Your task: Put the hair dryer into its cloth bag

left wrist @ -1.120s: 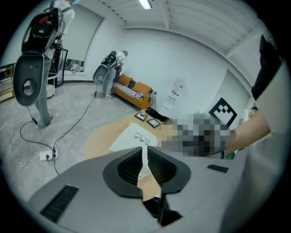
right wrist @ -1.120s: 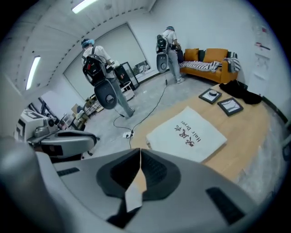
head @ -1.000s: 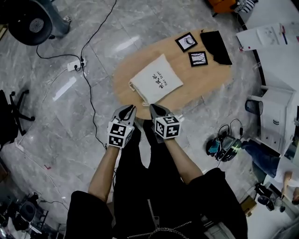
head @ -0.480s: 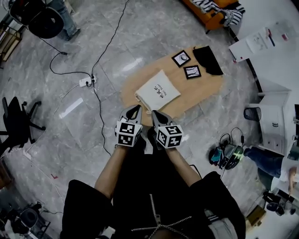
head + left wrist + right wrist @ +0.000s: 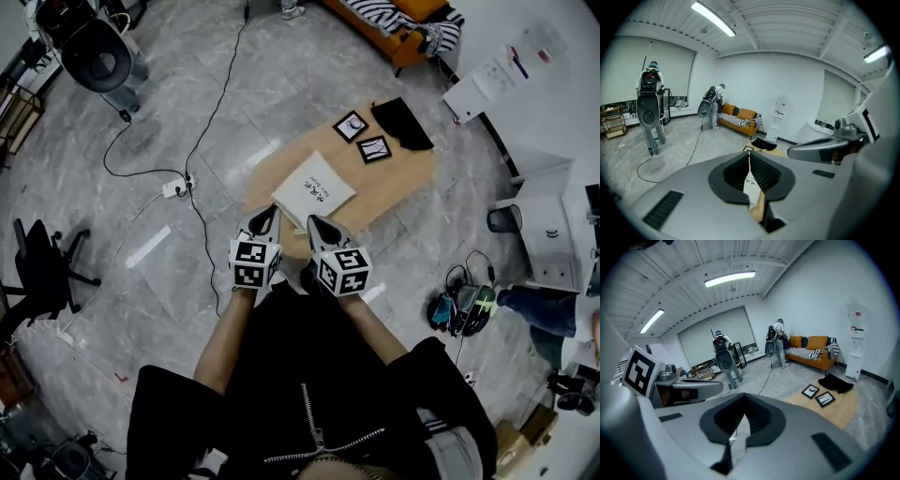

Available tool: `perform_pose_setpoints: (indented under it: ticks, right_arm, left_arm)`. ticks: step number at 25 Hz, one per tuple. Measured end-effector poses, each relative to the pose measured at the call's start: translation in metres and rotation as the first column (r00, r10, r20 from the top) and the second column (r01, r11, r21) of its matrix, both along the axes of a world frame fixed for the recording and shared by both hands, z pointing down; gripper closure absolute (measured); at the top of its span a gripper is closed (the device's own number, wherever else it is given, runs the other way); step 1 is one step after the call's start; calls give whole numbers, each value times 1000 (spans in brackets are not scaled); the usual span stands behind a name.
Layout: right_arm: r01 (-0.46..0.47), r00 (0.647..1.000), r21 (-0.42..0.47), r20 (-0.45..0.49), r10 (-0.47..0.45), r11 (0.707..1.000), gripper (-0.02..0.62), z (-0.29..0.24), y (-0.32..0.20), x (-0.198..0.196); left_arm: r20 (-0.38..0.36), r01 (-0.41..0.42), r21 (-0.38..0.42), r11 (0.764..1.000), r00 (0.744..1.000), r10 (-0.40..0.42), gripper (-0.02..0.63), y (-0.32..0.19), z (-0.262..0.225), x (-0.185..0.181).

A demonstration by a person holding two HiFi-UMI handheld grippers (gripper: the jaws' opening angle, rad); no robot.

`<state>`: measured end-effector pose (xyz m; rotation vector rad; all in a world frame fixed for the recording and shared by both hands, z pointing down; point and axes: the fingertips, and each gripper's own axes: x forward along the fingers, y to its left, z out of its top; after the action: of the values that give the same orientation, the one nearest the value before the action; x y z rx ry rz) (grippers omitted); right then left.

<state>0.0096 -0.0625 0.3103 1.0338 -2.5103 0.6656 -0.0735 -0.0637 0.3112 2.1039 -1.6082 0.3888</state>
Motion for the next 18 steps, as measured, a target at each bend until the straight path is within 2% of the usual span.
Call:
perform_pose_setpoints:
  ticks: [9,18]
  right_arm:
    - [18,1000,45,17,-19,999,586,-13,7,-17]
    - [37,999,54,11,-38,998,586,-14,16,-27]
  left_arm:
    - [18,-7,33,999,1000,7,586,11,-15,-7]
    - [16,5,40,999,1000,-6,586,17,-16,-18]
